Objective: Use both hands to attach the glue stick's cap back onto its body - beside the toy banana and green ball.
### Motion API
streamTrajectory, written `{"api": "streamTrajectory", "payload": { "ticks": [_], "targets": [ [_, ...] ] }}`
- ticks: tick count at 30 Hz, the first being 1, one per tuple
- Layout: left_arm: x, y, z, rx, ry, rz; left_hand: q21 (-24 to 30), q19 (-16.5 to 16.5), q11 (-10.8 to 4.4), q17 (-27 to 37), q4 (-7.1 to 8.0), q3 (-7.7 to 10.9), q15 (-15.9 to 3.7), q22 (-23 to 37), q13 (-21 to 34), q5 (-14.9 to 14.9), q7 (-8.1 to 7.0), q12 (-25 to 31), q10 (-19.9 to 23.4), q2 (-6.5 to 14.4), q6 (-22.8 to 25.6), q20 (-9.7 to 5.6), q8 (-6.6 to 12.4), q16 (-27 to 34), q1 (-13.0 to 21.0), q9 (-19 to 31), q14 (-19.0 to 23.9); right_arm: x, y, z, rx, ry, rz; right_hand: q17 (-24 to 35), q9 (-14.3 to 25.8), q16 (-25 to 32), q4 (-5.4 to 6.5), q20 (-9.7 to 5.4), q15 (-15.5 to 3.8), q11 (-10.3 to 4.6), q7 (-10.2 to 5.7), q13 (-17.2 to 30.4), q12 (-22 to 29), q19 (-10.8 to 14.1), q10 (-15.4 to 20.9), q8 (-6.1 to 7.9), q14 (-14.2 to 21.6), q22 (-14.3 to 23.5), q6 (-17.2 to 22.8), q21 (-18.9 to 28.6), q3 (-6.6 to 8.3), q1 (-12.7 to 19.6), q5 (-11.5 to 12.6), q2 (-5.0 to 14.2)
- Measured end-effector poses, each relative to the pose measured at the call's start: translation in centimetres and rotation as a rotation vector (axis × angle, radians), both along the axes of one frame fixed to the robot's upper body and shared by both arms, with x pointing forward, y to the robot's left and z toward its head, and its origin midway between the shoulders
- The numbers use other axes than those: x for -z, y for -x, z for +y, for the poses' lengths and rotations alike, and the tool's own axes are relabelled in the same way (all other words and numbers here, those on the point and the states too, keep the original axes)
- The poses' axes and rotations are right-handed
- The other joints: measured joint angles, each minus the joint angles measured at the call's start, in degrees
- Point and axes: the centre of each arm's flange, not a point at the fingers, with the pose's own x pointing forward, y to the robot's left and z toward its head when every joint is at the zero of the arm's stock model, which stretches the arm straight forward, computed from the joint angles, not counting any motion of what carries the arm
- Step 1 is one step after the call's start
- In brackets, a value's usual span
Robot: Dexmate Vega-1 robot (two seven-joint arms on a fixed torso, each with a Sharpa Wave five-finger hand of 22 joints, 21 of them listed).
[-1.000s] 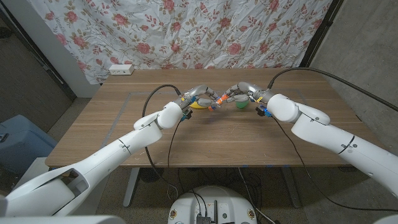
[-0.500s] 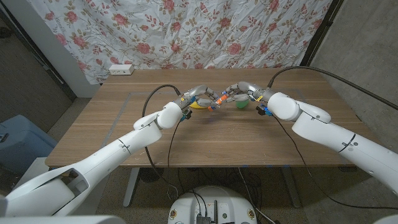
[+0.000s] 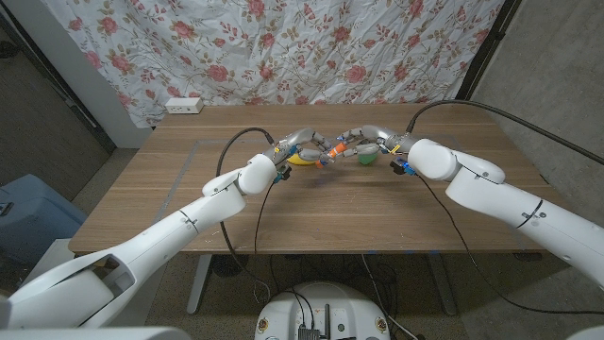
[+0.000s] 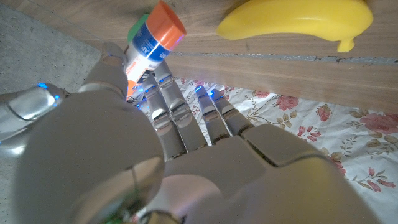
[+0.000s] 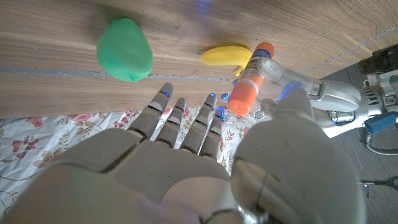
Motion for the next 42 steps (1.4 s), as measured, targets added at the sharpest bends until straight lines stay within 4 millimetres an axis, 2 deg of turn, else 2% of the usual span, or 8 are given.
{"api": "streamTrajectory", "payload": {
  "ticks": [8,15,23,27,28,32,35,42],
  "targets": [
    [-0.1,0.0,-0.1,0.004,-0.009,0.001,0.0,0.0,-0.01,0.0,0.03,0.03,0.0,0.0,0.02,0.0,0.0,0.0,0.01,0.0,0.0,0.0,0.0,0.0,0.0,0.0,0.0,-0.2,-0.1,-0.4,-0.014,0.007,0.01,0.0,0.0,-0.66,0.78,0.46,0.17,0.12,0.08,0.0,0.0,-1.46,-4.86,-0.42,-2.37,0.0,-3.16,0.0,-1.54,-1.85,0.45,0.1],
    [-0.1,0.1,0.0,0.003,-0.015,0.0,0.0,0.0,-0.07,0.0,0.2,-0.13,0.0,0.0,0.03,0.0,0.0,-0.02,0.07,0.0,0.0,0.0,0.0,0.0,0.0,0.0,0.0,-0.3,-0.2,-0.8,-0.024,0.004,0.012,0.01,-0.27,-1.42,2.36,1.46,2.01,0.87,0.85,0.01,0.0,-3.57,-8.73,-0.42,-5.65,0.01,-6.51,0.0,-3.21,-5.37,0.88,-0.41],
    [-0.1,0.2,0.4,-0.003,-0.016,-0.001,0.0,0.0,-0.07,0.0,0.2,-0.13,0.0,0.0,0.04,-0.01,0.0,-0.07,0.07,-0.01,0.0,0.0,0.0,0.0,0.01,0.0,0.0,0.1,-0.3,-1.3,-0.035,-0.012,0.02,0.01,-0.27,-1.62,3.21,2.55,3.06,1.92,2.12,0.01,0.0,-5.58,-10.56,-0.42,-8.14,0.01,-7.86,-0.39,-4.3,-7.49,1.33,0.34],
    [-0.2,0.2,0.7,-0.008,-0.015,-0.003,0.0,0.0,-0.3,0.0,0.2,-0.12,0.0,0.0,0.03,-0.02,0.0,-0.08,-0.15,-0.02,0.0,0.0,0.0,0.0,0.02,0.0,0.0,0.1,-0.2,-1.3,-0.049,-0.037,0.011,0.17,-0.27,-1.84,3.96,2.39,3.35,2.41,1.85,0.01,0.0,-6.64,-11.45,-0.42,-9.03,0.01,-8.21,-0.62,-4.69,-8.73,1.33,0.37],
    [-0.2,0.2,0.8,-0.009,-0.014,-0.003,0.0,0.0,-0.39,0.0,0.2,-0.13,0.0,0.0,0.04,-0.02,0.0,-0.08,-0.24,-0.08,0.0,0.0,0.0,0.0,0.08,0.0,0.0,0.2,-0.2,-1.4,-0.051,-0.046,0.009,0.16,-0.27,-1.84,3.97,2.39,3.55,2.55,2.03,0.01,0.0,-6.95,-11.59,-0.42,-9.23,0.02,-8.39,-0.61,-4.71,-9.43,1.33,1.07],
    [-0.2,0.2,0.9,-0.011,-0.011,-0.007,0.0,0.0,-0.39,0.0,0.2,-0.12,0.0,0.0,0.03,-0.02,0.0,-0.11,-0.24,-0.08,0.0,0.0,0.0,0.0,0.08,0.0,0.0,0.3,-0.1,-1.5,-0.061,-0.075,-0.002,0.27,-0.11,-1.83,6.04,1.94,3.25,3.01,2.84,0.01,0.0,-8.86,-12.34,-0.42,-10.37,0.02,-9.2,-0.62,-5.03,-12.47,1.33,2.75],
    [-0.3,0.1,1.2,-0.012,-0.007,-0.01,0.0,0.0,-0.39,0.0,0.2,-0.12,0.0,0.0,0.03,-0.03,0.0,-0.12,-0.24,-0.08,0.0,0.0,0.0,0.0,0.08,0.0,0.0,0.6,-0.1,-1.7,-0.067,-0.102,-0.013,0.43,-0.23,-1.83,6.96,1.47,3.19,3.23,3.27,0.01,0.0,-9.86,-12.67,-0.42,-11.51,0.02,-9.62,-0.62,-5.49,-13.61,0.96,3.87],
    [-0.3,0.1,1.4,-0.013,0.002,-0.016,0.0,0.0,-0.39,0.0,0.2,-0.12,0.0,0.0,-0.01,0.05,0.0,-0.02,-0.24,-0.09,0.0,0.0,0.0,0.0,0.09,0.0,0.0,1.2,0.1,-2.0,-0.066,-0.138,-0.018,0.43,-0.27,-1.83,8.36,1.58,2.84,2.93,4.23,-0.27,0.0,-11.21,-13.65,-0.42,-12.24,0.02,-10.58,-0.62,-5.93,-16.75,0.39,4.64]
  ]
}}
